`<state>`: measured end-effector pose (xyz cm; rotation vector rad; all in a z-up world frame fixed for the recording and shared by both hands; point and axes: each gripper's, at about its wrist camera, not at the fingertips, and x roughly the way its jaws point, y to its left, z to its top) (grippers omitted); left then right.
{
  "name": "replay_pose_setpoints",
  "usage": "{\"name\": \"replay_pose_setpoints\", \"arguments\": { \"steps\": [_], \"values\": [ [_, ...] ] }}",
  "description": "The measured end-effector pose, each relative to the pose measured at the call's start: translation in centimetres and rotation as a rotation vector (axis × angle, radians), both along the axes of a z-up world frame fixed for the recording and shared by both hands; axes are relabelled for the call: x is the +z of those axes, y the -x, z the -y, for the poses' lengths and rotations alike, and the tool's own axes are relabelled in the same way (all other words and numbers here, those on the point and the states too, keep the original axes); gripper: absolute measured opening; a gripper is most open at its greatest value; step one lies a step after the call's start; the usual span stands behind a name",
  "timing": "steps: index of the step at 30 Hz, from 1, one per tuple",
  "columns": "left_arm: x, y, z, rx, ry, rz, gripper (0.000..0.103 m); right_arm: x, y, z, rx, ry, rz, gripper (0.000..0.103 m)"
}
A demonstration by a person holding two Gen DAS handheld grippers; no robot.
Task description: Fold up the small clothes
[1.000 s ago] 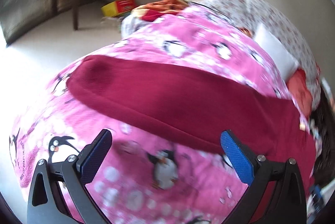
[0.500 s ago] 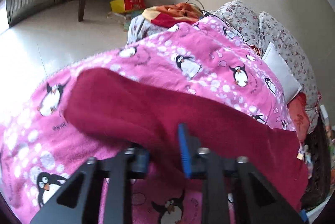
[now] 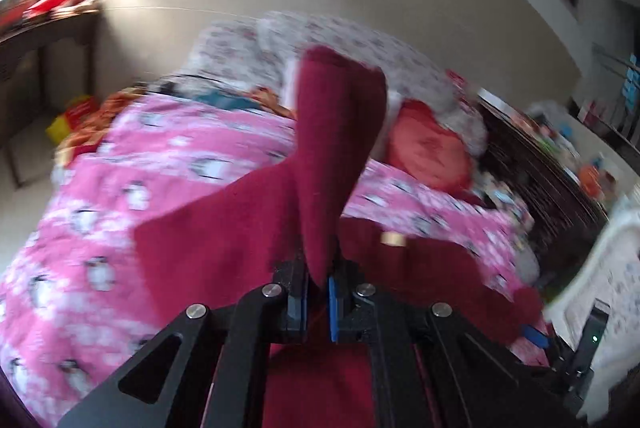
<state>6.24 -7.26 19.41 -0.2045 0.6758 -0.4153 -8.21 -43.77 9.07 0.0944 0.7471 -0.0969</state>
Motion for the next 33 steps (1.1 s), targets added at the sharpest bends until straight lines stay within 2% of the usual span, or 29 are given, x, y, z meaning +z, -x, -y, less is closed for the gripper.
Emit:
{"name": "replay_pose_setpoints", "arguments": {
  "steps": [3,6,10,12,13,15,17,19,21,23,26,29,30,31,32,33],
  "values": [
    [-2.0,-0.1,7.6,-0.118,-0.030,-0.027,0.007,-0.3,0.8,2.9,-0.050,-0.002,-0.005,0.102],
    [-5.9,-0.4,14.8,-0.231,-0.064,-0.100,0.007,-1.0,1.5,5.6,-0.101,-0.008,-0.019,0.102],
    [-10.5,-0.1,20.6,-0.330,-0.113,-0.181,0.007,-1.8,2.3,8.1,-0.149,-0.020,-0.043,0.102],
    [-11.1,0.1,21.0,-0.342,-0.135,-0.189,0.008,-1.9,2.6,8.8,-0.158,-0.018,-0.050,0.102],
    [-11.0,0.5,20.8,-0.352,-0.145,-0.184,0.013,-1.9,2.8,8.9,-0.158,-0.019,-0.051,0.102],
    [-9.7,1.4,19.2,-0.372,-0.148,-0.154,0.032,-1.6,2.7,9.0,-0.145,-0.033,-0.048,0.102],
    [-7.1,2.8,16.1,-0.348,-0.155,-0.051,0.077,-1.3,2.5,8.4,-0.123,-0.047,-0.037,0.102],
    [-5.5,3.5,13.2,-0.302,-0.155,0.033,0.092,-1.0,1.8,7.6,-0.089,-0.067,-0.021,0.103],
    [-4.6,3.6,10.4,-0.235,-0.189,0.094,0.093,-0.7,0.7,6.5,-0.052,-0.086,-0.007,0.103],
    [-4.8,3.1,8.0,-0.168,-0.248,0.101,0.093,-0.8,-0.5,5.5,-0.024,-0.100,-0.005,0.103],
    [-7.0,1.2,4.9,-0.082,-0.300,0.034,0.093,-1.5,-2.7,4.1,-0.014,-0.074,-0.039,0.103],
    [-9.5,-1.1,2.9,-0.004,-0.317,-0.041,0.093,-2.6,-4.9,3.2,-0.029,0.002,-0.046,0.100],
    [-10.2,-1.9,2.5,0.022,-0.331,-0.056,0.093,-2.8,-5.7,2.6,-0.005,0.052,-0.039,0.081],
    [-11.0,-2.8,2.0,0.054,-0.349,-0.076,0.093,-2.9,-6.1,2.4,-0.001,0.085,-0.044,0.029],
    [-11.4,-3.3,1.5,0.071,-0.353,-0.087,0.093,-2.9,-6.5,2.2,-0.007,0.113,-0.053,0.010],
    [-11.8,-3.9,1.1,0.084,-0.353,-0.096,0.093,-2.6,-6.4,2.5,-0.017,0.098,-0.037,0.007]
  ]
}}
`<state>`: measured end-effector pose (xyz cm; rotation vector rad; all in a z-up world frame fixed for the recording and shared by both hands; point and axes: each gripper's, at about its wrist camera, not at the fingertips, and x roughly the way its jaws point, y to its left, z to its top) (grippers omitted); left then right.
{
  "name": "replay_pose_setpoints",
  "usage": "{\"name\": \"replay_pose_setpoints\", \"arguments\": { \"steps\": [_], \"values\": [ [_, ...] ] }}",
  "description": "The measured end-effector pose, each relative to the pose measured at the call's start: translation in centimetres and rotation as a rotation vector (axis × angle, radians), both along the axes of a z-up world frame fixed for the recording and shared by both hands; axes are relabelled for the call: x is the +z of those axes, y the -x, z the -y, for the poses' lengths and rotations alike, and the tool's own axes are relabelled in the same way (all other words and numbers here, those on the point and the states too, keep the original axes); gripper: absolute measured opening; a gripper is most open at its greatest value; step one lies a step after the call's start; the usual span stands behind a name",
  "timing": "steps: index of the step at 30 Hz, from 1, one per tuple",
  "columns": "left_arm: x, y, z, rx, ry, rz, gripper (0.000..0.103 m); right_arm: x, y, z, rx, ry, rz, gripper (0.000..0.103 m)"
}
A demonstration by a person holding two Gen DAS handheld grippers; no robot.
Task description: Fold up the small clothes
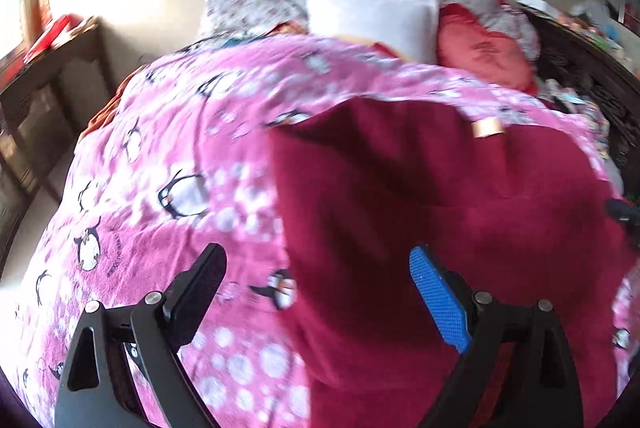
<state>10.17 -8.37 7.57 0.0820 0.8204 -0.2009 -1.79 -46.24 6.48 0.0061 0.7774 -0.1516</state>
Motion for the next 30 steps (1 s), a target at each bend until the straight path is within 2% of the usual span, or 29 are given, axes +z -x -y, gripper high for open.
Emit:
{"name": "replay_pose_setpoints", "arguments": {
  "steps": [1,3,7,9,11,12,13,14,15,16,17,18,21,23,24,25,26,28,30],
  "values": [
    [-0.3,-0.3,-0.2,0.009,0.000,-0.004,0.093,0.4,0.3,0.4,0.007,-0.033,0.020,0.006],
    [-0.8,-1.1,-0.7,0.028,0.003,-0.006,0.093,0.9,0.9,1.1,-0.009,-0.018,0.044,0.006],
    [-1.3,-1.7,-0.8,0.040,0.024,-0.020,0.093,0.3,1.1,2.2,-0.018,-0.082,0.030,0.006],
    [-1.1,-1.3,-0.5,0.029,0.012,0.001,0.093,0.1,1.3,2.6,-0.033,-0.096,0.033,0.012],
    [-1.0,-1.1,0.2,0.014,-0.012,0.014,0.093,0.1,1.6,3.1,-0.048,-0.107,0.038,0.039],
    [-1.0,-1.0,0.5,0.006,-0.016,0.013,0.093,0.1,1.8,3.4,-0.055,-0.139,0.054,0.074],
    [-1.0,-1.1,0.8,0.000,-0.022,0.010,0.093,0.2,1.9,3.5,-0.053,-0.166,0.069,0.091],
    [-1.1,-1.2,1.1,-0.003,-0.030,0.007,0.093,0.1,1.8,3.6,-0.044,-0.182,0.068,0.090],
    [-1.2,-1.2,1.3,-0.003,-0.034,0.005,0.093,-0.1,1.3,3.3,-0.023,-0.164,0.044,0.077],
    [-1.4,-1.3,1.4,-0.002,-0.033,-0.001,0.093,-0.4,1.0,2.9,-0.005,-0.141,0.021,0.031],
    [-1.5,-1.3,1.4,0.000,-0.031,-0.007,0.093,-0.7,0.7,2.6,0.008,-0.114,-0.008,0.009],
    [-1.7,-1.3,1.5,0.002,-0.028,-0.016,0.093,-1.1,0.6,2.6,0.003,-0.105,-0.017,0.005],
    [-1.9,-1.3,1.2,0.009,-0.020,-0.037,0.093,-1.8,0.9,2.9,-0.011,-0.082,-0.022,0.005],
    [-1.6,-0.7,1.0,0.011,-0.013,-0.040,0.093,-1.4,1.7,3.3,-0.017,-0.115,0.008,0.006],
    [-1.2,-0.4,0.9,0.010,-0.006,-0.036,0.093,-1.0,2.2,3.8,-0.020,-0.145,0.022,0.012],
    [-0.5,0.2,0.8,0.006,0.009,-0.024,0.093,-0.5,2.9,4.5,-0.037,-0.169,0.032,0.027],
    [-0.1,0.6,0.7,0.004,0.015,-0.014,0.093,0.1,4.2,5.7,-0.079,-0.180,0.055,0.034],
    [1.2,1.7,0.8,-0.009,0.026,0.015,0.093,0.8,6.1,7.7,-0.152,-0.175,0.093,0.065],
    [2.2,2.5,1.0,-0.028,0.040,0.033,0.093,0.8,8.2,11.1,-0.260,-0.179,0.099,0.082]
  ]
}}
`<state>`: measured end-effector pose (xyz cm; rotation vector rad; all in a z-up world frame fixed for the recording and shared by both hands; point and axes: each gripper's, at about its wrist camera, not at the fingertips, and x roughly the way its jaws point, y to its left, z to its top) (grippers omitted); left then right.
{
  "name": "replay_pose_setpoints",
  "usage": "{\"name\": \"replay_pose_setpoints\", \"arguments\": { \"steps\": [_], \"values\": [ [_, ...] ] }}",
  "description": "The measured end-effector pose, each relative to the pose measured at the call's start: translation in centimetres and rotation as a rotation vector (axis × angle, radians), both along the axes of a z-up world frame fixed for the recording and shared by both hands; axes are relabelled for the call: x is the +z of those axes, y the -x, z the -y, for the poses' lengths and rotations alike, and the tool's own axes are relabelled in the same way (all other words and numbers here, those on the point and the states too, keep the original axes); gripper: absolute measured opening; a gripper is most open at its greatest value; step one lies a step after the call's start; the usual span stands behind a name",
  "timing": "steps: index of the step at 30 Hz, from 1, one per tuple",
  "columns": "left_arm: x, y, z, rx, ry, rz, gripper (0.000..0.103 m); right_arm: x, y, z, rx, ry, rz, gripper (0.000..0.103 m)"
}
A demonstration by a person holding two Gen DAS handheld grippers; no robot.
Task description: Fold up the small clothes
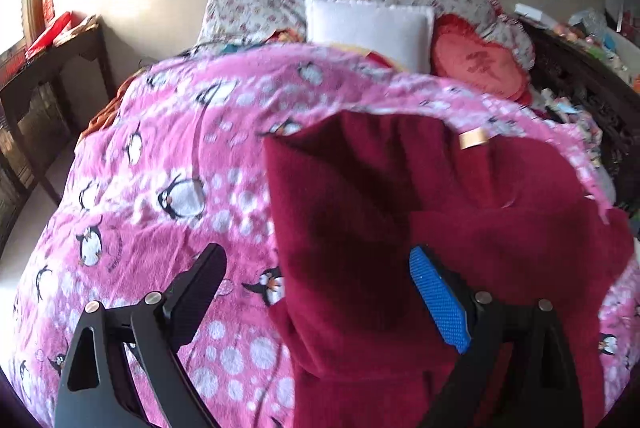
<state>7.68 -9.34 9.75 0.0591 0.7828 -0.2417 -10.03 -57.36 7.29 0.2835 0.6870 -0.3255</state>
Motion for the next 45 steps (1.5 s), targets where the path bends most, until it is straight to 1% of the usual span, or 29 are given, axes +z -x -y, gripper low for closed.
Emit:
{"name": "replay_pose_setpoints", "arguments": {
  "steps": [2,5,9,12,14,15,16,17,18,20,21,23,24,25,26,28,29,31,32,33,36,38,39,40,41,42,43,44,45],
  "values": [
    [0.9,0.7,0.5,-0.020,0.017,0.010,0.093,-0.5,1.3,3.0,-0.074,-0.035,-0.014,0.082],
    [1.3,1.3,1.3,-0.050,0.041,0.001,0.093,-2.1,3.1,8.5,-0.209,-0.129,-0.030,0.082],
    [0.9,1.5,2.6,-0.081,0.028,-0.022,0.093,-4.2,3.9,14.0,-0.338,-0.232,-0.040,0.082],
    [0.5,1.4,3.2,-0.086,0.007,-0.028,0.093,-5.3,3.8,16.7,-0.367,-0.326,-0.008,0.082],
    [0.3,1.2,3.2,-0.077,0.000,-0.035,0.093,-5.7,2.9,17.8,-0.358,-0.352,0.037,0.080],
    [0.2,1.1,3.0,-0.071,0.002,-0.039,0.093,-5.7,2.4,18.0,-0.341,-0.342,0.050,0.063],
    [0.2,1.0,2.8,-0.065,0.004,-0.043,0.093,-5.6,1.8,18.1,-0.319,-0.332,0.047,0.027],
    [0.1,1.0,2.5,-0.059,0.006,-0.047,0.093,-5.3,1.4,18.2,-0.308,-0.321,0.040,0.014],
    [0.2,1.0,2.1,-0.055,0.009,-0.049,0.093,-4.8,1.5,18.0,-0.311,-0.309,0.050,0.013],
    [0.4,0.9,1.2,-0.042,0.015,-0.041,0.093,-2.4,2.3,16.8,-0.284,-0.277,0.125,0.013],
    [0.6,0.8,0.6,-0.033,0.020,-0.038,0.093,-0.1,2.7,15.2,-0.237,-0.238,0.179,0.013],
    [1.1,0.6,-0.9,-0.007,0.049,-0.035,0.093,3.5,2.7,12.2,-0.154,-0.154,0.235,0.013],
    [1.5,0.5,-1.8,0.010,0.069,-0.035,0.093,6.0,2.5,9.3,-0.077,-0.092,0.272,0.013],
    [1.7,0.4,-2.4,0.022,0.081,-0.034,0.093,7.4,2.3,7.2,-0.020,-0.060,0.293,0.013],
    [1.9,0.4,-3.2,0.038,0.096,-0.033,0.093,9.1,1.8,4.0,0.068,-0.030,0.318,0.013],
    [2.4,0.4,-4.8,0.066,0.125,-0.025,0.093,10.5,0.8,-0.8,0.194,-0.004,0.335,0.013],
    [2.6,0.5,-5.4,0.076,0.134,-0.022,0.093,10.9,-0.1,-4.5,0.288,0.009,0.334,0.013],
    [2.7,0.6,-6.5,0.093,0.146,-0.020,0.093,10.3,-1.7,-9.6,0.417,0.022,0.308,0.013],
    [2.6,0.6,-7.1,0.100,0.148,-0.022,0.093,9.4,-2.8,-12.8,0.493,0.024,0.280,0.013],
    [2.5,0.5,-7.4,0.106,0.148,-0.026,0.093,7.9,-4.2,-16.2,0.570,0.028,0.237,0.013],
    [1.8,0.4,-8.4,0.118,0.156,-0.044,0.093,2.8,-6.9,-22.9,0.685,0.078,0.116,0.014],
    [1.2,0.3,-8.7,0.118,0.159,-0.059,0.093,-1.3,-8.8,-26.3,0.762,0.087,-0.024,0.017],
    [0.9,0.2,-8.7,0.114,0.158,-0.065,0.093,-2.8,-9.3,-27.1,0.782,0.086,-0.087,0.026],
    [0.7,0.2,-8.7,0.110,0.156,-0.071,0.093,-3.6,-9.7,-27.1,0.789,0.078,-0.122,0.034],
    [0.5,0.2,-8.7,0.104,0.153,-0.074,0.093,-3.9,-9.5,-26.8,0.791,0.056,-0.126,0.036],
    [0.4,0.2,-8.7,0.099,0.151,-0.072,0.093,-3.6,-9.2,-26.1,0.781,0.045,-0.112,0.043],
    [0.4,0.3,-8.6,0.095,0.151,-0.070,0.093,-3.2,-8.7,-25.4,0.771,0.044,-0.096,0.054],
    [0.3,0.3,-8.5,0.090,0.157,-0.069,0.093,-2.5,-8.2,-24.6,0.759,0.046,-0.070,0.060],
    [0.3,0.3,-8.3,0.087,0.161,-0.070,0.093,-1.6,-7.4,-23.4,0.741,0.047,-0.029,0.071]
  ]
}}
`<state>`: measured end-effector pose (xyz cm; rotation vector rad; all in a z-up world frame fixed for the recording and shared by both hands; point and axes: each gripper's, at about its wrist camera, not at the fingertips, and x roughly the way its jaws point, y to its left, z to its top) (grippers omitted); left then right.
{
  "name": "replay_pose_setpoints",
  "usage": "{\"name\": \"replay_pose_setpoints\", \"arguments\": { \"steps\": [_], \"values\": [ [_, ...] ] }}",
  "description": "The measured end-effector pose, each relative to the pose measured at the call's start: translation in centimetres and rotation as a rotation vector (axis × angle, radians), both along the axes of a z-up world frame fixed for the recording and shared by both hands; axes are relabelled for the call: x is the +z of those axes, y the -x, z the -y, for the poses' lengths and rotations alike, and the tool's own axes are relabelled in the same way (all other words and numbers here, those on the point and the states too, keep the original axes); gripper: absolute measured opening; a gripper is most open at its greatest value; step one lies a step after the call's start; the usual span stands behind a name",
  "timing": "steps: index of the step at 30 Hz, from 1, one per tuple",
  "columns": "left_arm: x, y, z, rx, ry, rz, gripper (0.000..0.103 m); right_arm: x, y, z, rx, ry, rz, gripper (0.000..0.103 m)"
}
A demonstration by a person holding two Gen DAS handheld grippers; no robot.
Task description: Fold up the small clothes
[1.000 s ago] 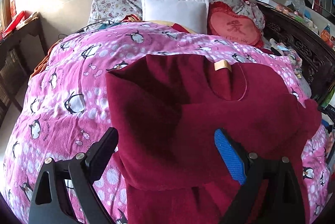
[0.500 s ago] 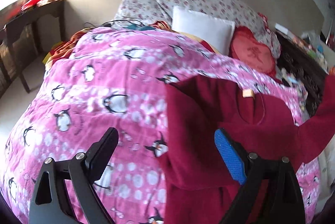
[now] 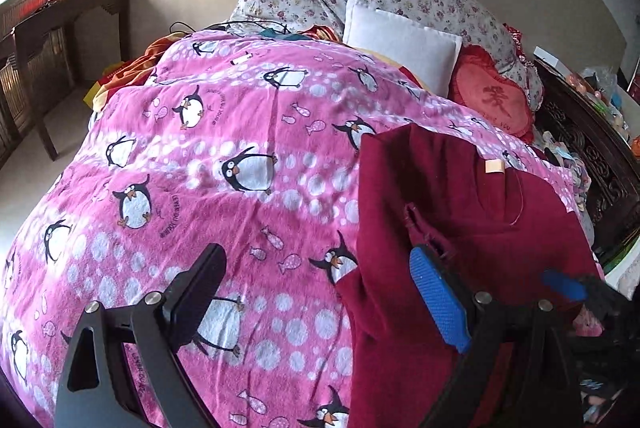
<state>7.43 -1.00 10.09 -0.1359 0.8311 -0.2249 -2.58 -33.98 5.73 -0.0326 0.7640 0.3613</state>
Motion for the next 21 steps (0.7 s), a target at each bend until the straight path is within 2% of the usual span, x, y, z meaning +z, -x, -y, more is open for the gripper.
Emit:
{"name": "replay_pose_setpoints", "arguments": {
  "steps": [1,3,7,11,13,14,15,16,17,18,19,21],
  "values": [
    [0.0,0.0,0.2,-0.005,0.007,-0.002,0.093,1.2,1.8,0.3,-0.014,-0.005,0.021,0.074],
    [0.1,0.1,0.8,-0.022,0.024,-0.004,0.093,2.5,3.0,2.6,-0.075,-0.006,0.046,0.075],
    [0.4,0.3,2.4,-0.061,0.019,0.012,0.098,3.6,4.0,7.3,-0.233,0.024,0.076,0.076],
    [-1.0,-0.5,5.2,-0.102,-0.022,-0.026,0.098,2.9,3.6,13.7,-0.442,0.007,0.051,0.078],
    [-1.7,-0.9,6.6,-0.129,-0.029,-0.031,0.097,2.2,3.1,15.7,-0.506,-0.016,0.020,0.078],
    [-2.0,-1.0,7.4,-0.146,-0.035,-0.027,0.088,1.8,2.6,16.6,-0.520,-0.040,-0.001,0.078],
    [-2.3,-1.1,8.2,-0.160,-0.048,-0.022,0.073,1.1,1.8,17.3,-0.513,-0.087,-0.031,0.078],
    [-2.5,-1.3,8.8,-0.167,-0.065,-0.028,0.035,0.7,1.3,17.6,-0.504,-0.115,-0.051,0.078],
    [-2.8,-1.7,9.4,-0.169,-0.090,-0.048,0.015,0.2,0.7,17.8,-0.492,-0.145,-0.074,0.074],
    [-3.0,-2.2,9.7,-0.167,-0.096,-0.068,0.015,-0.1,0.2,17.9,-0.468,-0.165,-0.086,0.045],
    [-2.8,-2.3,9.7,-0.171,-0.084,-0.067,0.013,0.0,-0.2,17.5,-0.443,-0.147,-0.087,0.021],
    [-1.7,-2.4,9.3,-0.172,-0.078,-0.035,0.011,1.2,0.3,16.6,-0.437,-0.090,-0.016,0.016]
  ]
}}
